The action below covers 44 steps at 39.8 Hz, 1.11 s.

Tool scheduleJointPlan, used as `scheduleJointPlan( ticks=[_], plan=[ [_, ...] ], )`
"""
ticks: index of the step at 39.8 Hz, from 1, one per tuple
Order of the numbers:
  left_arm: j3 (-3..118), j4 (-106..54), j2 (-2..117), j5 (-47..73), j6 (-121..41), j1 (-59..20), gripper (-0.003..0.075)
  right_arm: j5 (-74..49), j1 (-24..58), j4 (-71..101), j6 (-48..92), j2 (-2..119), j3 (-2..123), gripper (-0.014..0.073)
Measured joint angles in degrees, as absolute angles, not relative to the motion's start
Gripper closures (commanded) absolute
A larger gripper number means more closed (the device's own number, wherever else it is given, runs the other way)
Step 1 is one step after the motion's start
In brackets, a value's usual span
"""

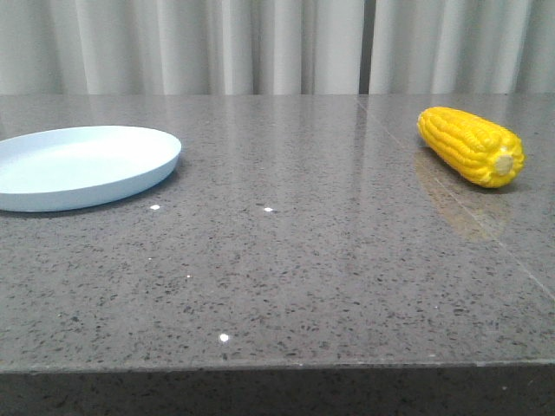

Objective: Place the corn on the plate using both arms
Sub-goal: 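Lower the open left gripper onto the rim of the pale blue plate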

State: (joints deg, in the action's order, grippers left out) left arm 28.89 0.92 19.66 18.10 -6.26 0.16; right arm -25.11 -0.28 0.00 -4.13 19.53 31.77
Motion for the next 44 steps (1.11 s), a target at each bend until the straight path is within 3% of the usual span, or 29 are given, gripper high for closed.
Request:
scheduleJointPlan(
  ticks=[9, 18, 44],
  plan=[
    [28.9, 0.9, 19.7, 18.1, -6.3, 0.2, 0.0153, -25.1, -0.3, 0.0, -4.1, 19.5, 31.8, -0.0056],
    [30.7, -0.5, 24.8, 19.2, -6.3, 0.2, 0.0154, -25.1, -0.3, 0.0, -4.1, 19.5, 31.8, -0.0056],
    [60.2, -6.5, 74.3, 42.7, -7.6, -4.2, 0.0155, -25.1, -0.3, 0.0, -4.1, 19.5, 31.8, -0.0056]
  ],
)
